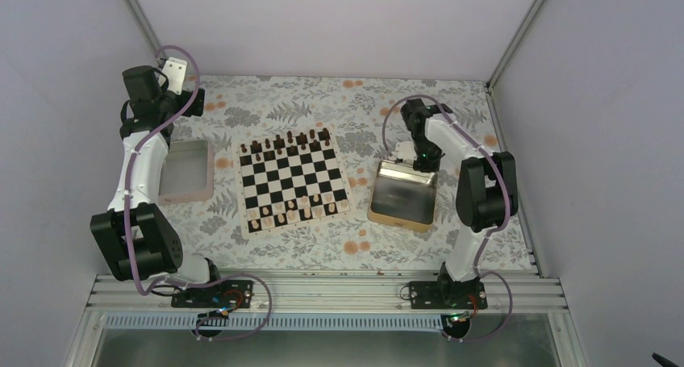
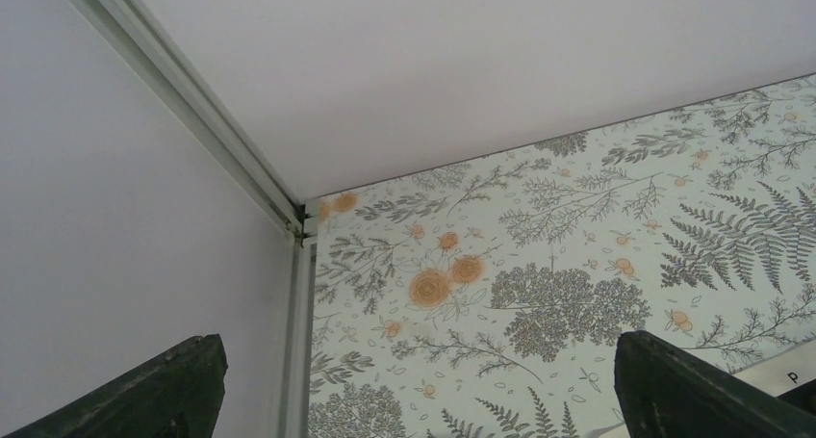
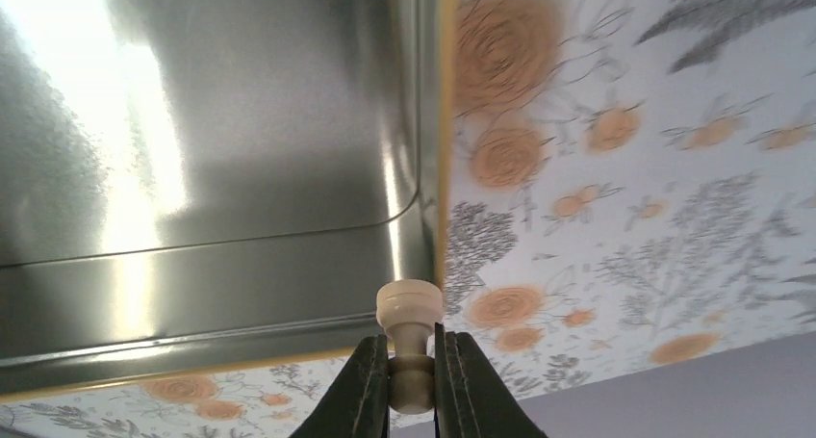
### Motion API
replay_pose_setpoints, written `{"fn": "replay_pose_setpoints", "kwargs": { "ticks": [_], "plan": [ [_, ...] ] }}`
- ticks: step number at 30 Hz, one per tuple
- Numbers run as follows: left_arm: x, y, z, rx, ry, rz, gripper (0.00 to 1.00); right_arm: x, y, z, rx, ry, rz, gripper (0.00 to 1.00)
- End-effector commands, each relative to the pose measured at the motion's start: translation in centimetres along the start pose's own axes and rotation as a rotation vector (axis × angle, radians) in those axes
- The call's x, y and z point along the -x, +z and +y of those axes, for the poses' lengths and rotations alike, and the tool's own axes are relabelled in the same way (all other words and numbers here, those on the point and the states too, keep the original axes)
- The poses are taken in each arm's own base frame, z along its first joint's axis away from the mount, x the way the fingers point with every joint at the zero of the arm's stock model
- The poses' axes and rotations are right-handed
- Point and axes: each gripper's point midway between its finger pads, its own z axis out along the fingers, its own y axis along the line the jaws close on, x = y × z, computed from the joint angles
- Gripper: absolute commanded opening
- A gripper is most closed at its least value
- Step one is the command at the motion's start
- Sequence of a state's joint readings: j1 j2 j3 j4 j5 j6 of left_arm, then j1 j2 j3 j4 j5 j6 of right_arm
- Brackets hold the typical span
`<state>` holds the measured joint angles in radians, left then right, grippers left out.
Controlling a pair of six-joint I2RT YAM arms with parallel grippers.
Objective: Set up the chess pieces on the board
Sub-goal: Pick up the chess piece from the storage box, then place the chess piece on the chessboard.
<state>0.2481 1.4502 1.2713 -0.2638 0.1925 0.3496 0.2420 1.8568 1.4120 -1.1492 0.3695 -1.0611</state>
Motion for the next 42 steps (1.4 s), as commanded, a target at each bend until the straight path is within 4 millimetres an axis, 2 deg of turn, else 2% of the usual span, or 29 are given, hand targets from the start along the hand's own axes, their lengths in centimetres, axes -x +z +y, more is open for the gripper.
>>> {"fn": "replay_pose_setpoints", "kwargs": {
  "ticks": [1, 8, 12, 17, 24, 31, 42],
  "plan": [
    [2.0, -1.1, 0.1, 0.006, 0.002, -0.053, 1.00, 2.3, -2.5, -0.6, -0.014, -0.046, -0.050, 0.06],
    [2.2, -1.2, 0.0, -0.002, 0.001, -0.057, 1.00, 8.6, -6.8, -0.4, -0.054, -0.152, -0.147, 0.06],
    [2.3, -1.2, 0.0, -0.006, 0.002, -0.057, 1.00, 12.7, -8.1, 0.8, -0.084, -0.232, -0.173, 0.06],
    [2.4, -1.2, -0.1, -0.009, 0.002, -0.059, 1.00, 17.7, -8.7, 3.6, -0.076, -0.338, -0.211, 0.06],
    [2.3, -1.2, -0.3, -0.019, 0.002, -0.061, 1.00, 22.2, -8.4, 7.1, -0.045, -0.443, -0.237, 0.06],
    [2.3, -1.2, -0.3, -0.018, 0.001, -0.063, 1.00, 24.1, -7.7, 9.4, 0.006, -0.490, -0.257, 0.06],
    [2.4, -1.2, -0.2, -0.013, 0.002, -0.064, 1.00, 24.5, -6.2, 11.3, 0.070, -0.515, -0.268, 0.07]
  ]
}}
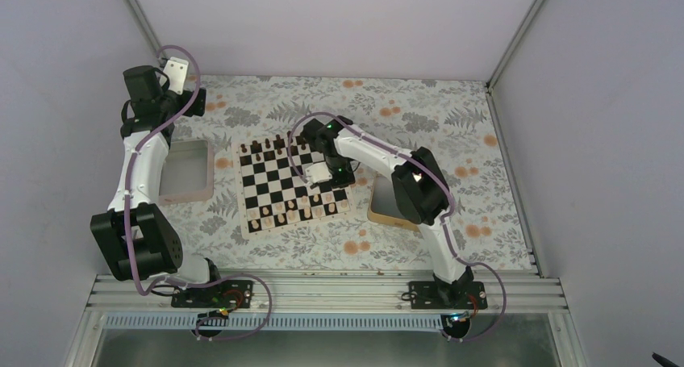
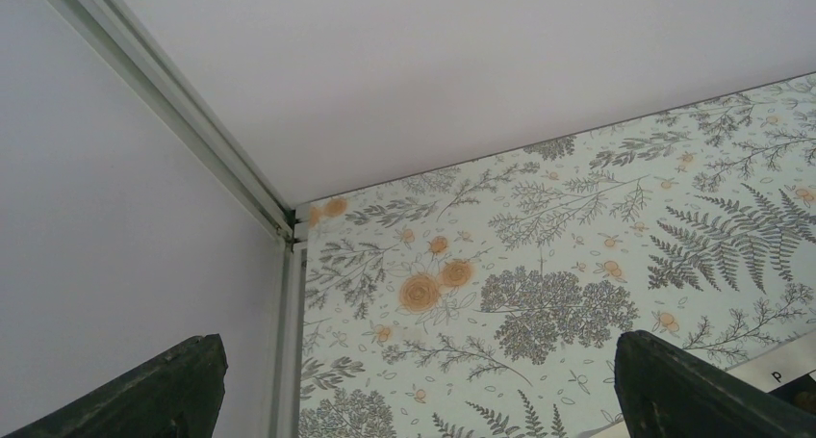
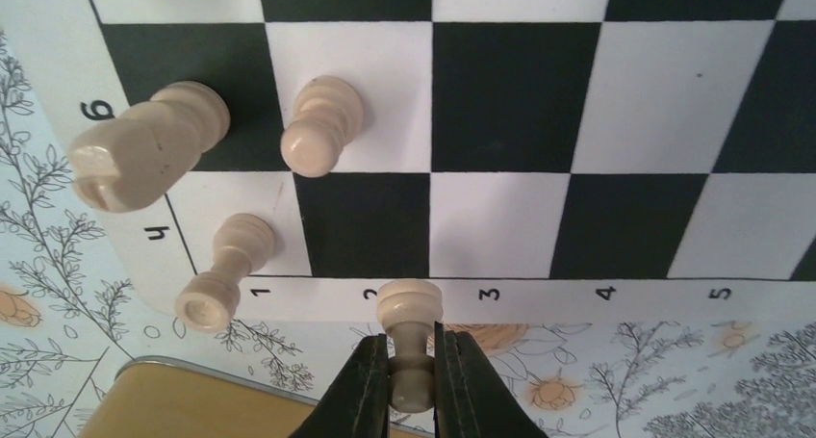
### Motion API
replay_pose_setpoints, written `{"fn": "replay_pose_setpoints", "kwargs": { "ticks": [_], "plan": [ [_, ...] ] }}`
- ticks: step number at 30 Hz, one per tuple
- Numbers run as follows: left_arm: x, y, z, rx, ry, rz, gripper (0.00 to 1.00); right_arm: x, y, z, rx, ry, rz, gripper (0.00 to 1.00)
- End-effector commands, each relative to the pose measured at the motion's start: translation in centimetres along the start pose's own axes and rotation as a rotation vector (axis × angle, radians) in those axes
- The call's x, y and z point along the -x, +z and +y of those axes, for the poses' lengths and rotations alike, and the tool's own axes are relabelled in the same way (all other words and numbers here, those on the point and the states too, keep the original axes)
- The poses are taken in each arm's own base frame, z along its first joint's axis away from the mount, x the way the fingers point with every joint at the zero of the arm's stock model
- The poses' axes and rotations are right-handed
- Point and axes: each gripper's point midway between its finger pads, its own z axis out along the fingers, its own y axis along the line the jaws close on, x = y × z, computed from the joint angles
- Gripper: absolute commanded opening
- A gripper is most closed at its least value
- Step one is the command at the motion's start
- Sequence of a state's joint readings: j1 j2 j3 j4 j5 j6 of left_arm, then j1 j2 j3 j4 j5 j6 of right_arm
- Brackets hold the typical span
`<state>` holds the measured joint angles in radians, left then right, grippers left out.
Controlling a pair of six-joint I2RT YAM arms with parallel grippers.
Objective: Set up the chess pieces on the board
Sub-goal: Place the chess piece on the chessboard.
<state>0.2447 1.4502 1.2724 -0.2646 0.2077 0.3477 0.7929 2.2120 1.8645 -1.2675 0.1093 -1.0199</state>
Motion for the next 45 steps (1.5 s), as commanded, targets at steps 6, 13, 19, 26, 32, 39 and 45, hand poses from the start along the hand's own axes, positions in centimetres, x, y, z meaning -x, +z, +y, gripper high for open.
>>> {"fn": "replay_pose_setpoints", "kwargs": {
  "ticks": [6, 13, 19, 26, 32, 39, 45],
  "plan": [
    [2.3, -1.2, 0.2, 0.004, 0.003, -0.057, 1.00, 1.4, 1.5, 1.2, 0.056, -0.014, -0.027, 0.07],
    [2.2, -1.1, 0.2, 0.003, 0.003, -0.057, 1.00, 1.5, 2.3, 1.8, 0.084, -0.020, -0.008, 0.08],
    [2.1, -1.1, 0.1, 0.001, 0.003, -0.058, 1.00, 1.5, 2.4, 1.9, 0.084, -0.021, -0.002, 0.09],
    [2.1, -1.1, 0.1, -0.001, 0.004, -0.057, 1.00, 1.3, 2.6, 2.3, 0.101, -0.022, 0.009, 0.14],
    [2.0, -1.0, 0.1, 0.002, 0.002, -0.056, 1.00, 1.3, 2.4, 2.2, 0.094, -0.024, 0.006, 0.31],
    [2.1, -1.1, 0.1, 0.003, 0.005, -0.059, 1.00, 0.9, 0.8, 1.7, 0.057, -0.009, 0.000, 0.35],
    [2.2, -1.2, 0.1, 0.000, 0.005, -0.062, 1.00, 0.2, -2.6, 2.1, 0.022, 0.009, -0.080, 0.46]
  ]
}}
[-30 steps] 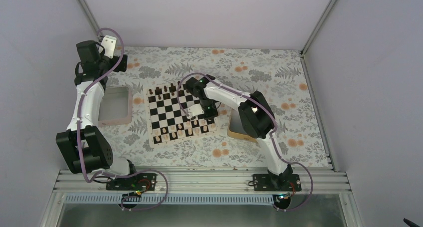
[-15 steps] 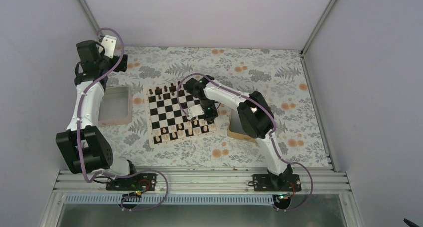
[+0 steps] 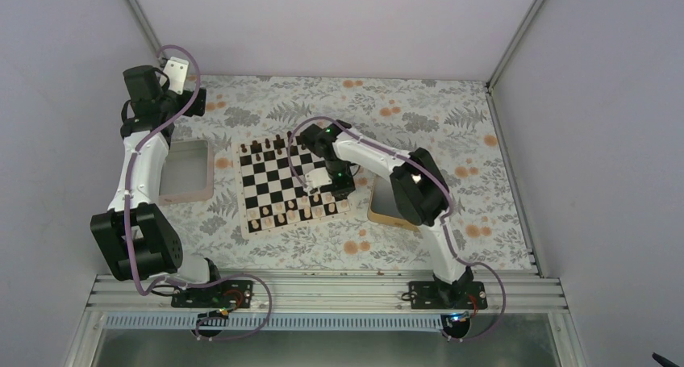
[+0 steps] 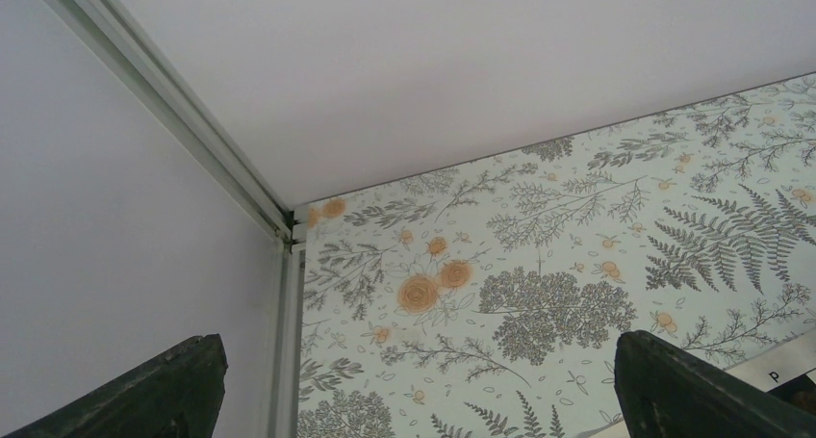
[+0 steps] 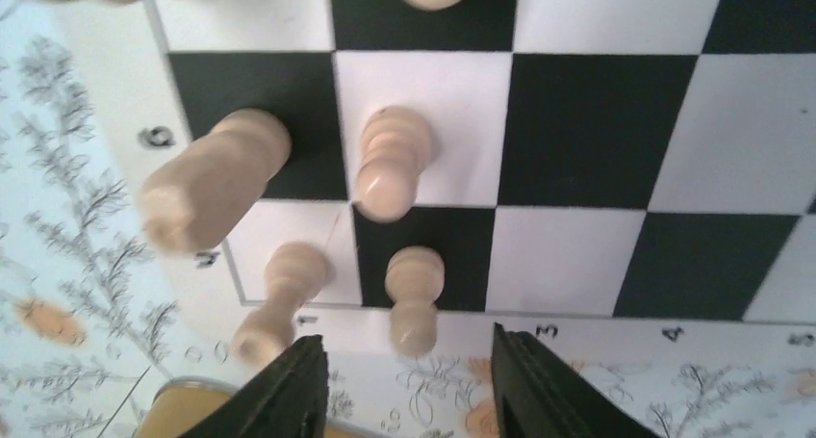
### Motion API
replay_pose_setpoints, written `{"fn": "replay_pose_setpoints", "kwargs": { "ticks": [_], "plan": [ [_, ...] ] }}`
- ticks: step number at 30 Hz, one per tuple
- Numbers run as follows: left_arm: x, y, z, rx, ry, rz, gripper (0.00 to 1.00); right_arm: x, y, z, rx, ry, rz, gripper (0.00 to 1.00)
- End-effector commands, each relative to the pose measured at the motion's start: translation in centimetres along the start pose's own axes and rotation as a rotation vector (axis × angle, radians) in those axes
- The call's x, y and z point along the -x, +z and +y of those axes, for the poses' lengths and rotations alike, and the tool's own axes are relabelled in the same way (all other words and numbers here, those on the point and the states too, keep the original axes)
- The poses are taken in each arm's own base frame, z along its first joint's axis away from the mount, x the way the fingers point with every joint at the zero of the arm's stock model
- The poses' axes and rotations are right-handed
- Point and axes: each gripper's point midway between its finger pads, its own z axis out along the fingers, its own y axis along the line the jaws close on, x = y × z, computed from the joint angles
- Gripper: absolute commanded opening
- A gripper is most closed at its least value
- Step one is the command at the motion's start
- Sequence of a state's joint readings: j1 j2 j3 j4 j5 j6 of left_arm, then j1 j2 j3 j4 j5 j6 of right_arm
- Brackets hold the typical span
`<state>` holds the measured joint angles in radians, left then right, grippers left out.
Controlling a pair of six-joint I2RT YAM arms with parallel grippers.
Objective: Set up the chess pieces on the board
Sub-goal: Place the chess piece on the chessboard, then reset both arms
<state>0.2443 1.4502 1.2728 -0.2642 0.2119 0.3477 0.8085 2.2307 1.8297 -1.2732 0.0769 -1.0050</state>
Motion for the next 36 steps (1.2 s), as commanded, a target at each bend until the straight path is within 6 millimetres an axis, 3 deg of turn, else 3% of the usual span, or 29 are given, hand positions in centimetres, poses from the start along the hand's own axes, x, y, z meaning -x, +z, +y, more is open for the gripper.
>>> {"fn": "replay_pose_setpoints", "kwargs": {
  "ticks": [1, 3, 4, 5, 6, 12, 16, 22, 26, 30, 33, 36],
  "plan": [
    [2.3, -1.3, 0.1, 0.003, 0.006, -0.063, 1.00, -0.4, -4.7, 0.8, -0.052, 0.015, -0.103, 0.52],
    [2.3, -1.3, 0.1, 0.001, 0.006, -0.065, 1.00, -0.7, -5.9, 1.0, -0.073, 0.028, -0.124, 0.59],
    [2.4, -1.3, 0.1, 0.002, 0.006, -0.065, 1.00, -1.0, -6.4, 0.9, -0.083, 0.039, -0.128, 0.69],
    [2.4, -1.3, 0.1, 0.003, 0.006, -0.065, 1.00, -1.3, -7.0, 0.8, -0.095, 0.051, -0.138, 0.88],
    [2.4, -1.4, 0.1, 0.003, 0.006, -0.064, 1.00, -1.6, -7.7, 0.7, -0.111, 0.065, -0.153, 0.99],
    [2.4, -1.5, 0.3, 0.016, 0.007, -0.065, 1.00, -4.8, -11.9, -1.0, -0.220, 0.194, -0.265, 1.00],
    [2.3, -1.3, 0.5, 0.023, 0.008, -0.062, 1.00, -6.7, -15.7, -0.3, -0.239, 0.215, -0.433, 1.00],
    [2.4, -1.5, 0.7, 0.035, 0.010, -0.062, 1.00, -9.1, -18.3, -0.6, -0.438, 0.298, -0.496, 1.00],
    [2.5, -1.7, 0.7, 0.039, 0.011, -0.065, 1.00, -9.3, -20.3, -0.3, -0.533, 0.286, -0.566, 1.00],
    [2.5, -1.7, 0.8, 0.041, 0.012, -0.062, 1.00, -9.2, -20.3, -0.6, -0.489, 0.303, -0.572, 1.00],
    [2.5, -1.7, 0.8, 0.043, 0.012, -0.062, 1.00, -9.1, -18.2, -0.5, -0.424, 0.279, -0.526, 1.00],
    [2.3, -1.6, 0.8, 0.045, 0.013, -0.059, 1.00, -9.4, -18.0, -1.1, -0.449, 0.288, -0.514, 1.00]
  ]
}}
